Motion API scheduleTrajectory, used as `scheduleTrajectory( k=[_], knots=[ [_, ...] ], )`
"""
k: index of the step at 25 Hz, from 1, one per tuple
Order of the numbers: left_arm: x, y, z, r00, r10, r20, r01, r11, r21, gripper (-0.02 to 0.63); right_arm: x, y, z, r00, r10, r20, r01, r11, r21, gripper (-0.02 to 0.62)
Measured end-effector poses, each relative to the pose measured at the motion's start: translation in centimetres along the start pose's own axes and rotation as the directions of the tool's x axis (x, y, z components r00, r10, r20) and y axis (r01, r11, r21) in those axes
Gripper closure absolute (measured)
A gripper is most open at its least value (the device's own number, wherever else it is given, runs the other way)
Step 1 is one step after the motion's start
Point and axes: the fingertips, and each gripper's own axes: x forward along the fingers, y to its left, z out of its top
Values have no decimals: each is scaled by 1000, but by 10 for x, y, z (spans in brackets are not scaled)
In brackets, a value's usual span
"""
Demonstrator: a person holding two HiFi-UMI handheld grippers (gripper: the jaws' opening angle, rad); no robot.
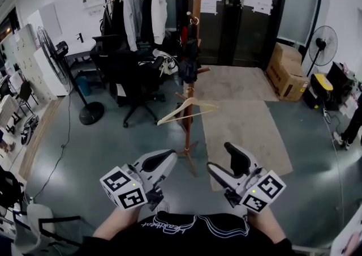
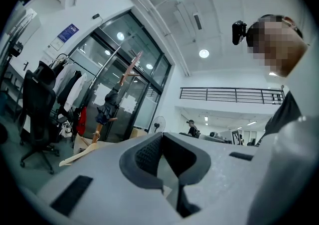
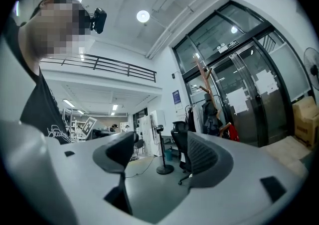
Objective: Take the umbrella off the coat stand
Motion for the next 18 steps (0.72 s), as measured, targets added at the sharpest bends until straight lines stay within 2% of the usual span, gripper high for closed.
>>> scheduleTrajectory(
  k=[9,13,18],
  knots=[
    [19,116,36,995,-88,-47,86,996,-36,600,108,-46,-8,994,-112,-2,112,994,11,253],
    [18,168,51,993,-103,-61,100,994,-43,600,156,-60,-12,989,-150,-7,150,989,6,253],
    [18,212,60,990,-120,-74,117,992,-44,600,190,-75,-15,979,-203,-1,203,979,-13,252]
  ],
)
